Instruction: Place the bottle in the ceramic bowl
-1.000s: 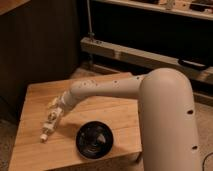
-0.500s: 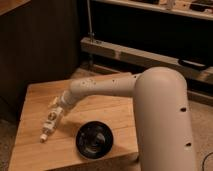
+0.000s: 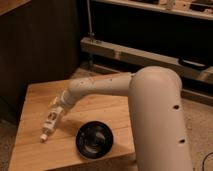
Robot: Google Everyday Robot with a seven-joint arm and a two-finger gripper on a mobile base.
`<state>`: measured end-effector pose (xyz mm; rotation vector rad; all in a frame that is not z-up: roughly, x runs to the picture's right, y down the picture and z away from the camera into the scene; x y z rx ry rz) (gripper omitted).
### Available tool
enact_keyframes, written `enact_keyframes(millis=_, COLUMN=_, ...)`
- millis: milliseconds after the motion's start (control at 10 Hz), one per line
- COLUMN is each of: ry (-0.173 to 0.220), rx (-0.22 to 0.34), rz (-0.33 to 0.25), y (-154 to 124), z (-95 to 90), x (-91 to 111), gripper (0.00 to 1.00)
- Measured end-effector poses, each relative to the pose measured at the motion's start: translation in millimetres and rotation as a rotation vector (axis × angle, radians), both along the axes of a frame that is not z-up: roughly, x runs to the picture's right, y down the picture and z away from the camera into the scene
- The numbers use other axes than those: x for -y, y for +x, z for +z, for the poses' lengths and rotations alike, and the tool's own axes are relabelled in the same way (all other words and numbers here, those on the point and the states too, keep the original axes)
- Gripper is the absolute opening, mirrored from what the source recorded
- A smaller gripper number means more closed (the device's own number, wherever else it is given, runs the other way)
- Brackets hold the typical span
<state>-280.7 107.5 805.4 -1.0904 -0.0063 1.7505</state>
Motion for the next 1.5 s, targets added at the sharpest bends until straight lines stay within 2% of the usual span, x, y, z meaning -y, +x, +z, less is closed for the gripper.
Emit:
enact_keyframes(millis=600, ry=-0.002, rx=0.005, rz=-0.043, y=-22, z=3.7, x=-3, gripper=0.65)
enact_keyframes(millis=1500, ry=-0.009, rx=-0.038, rz=-0.106, y=-26, z=13.4, x=-12, gripper=0.65)
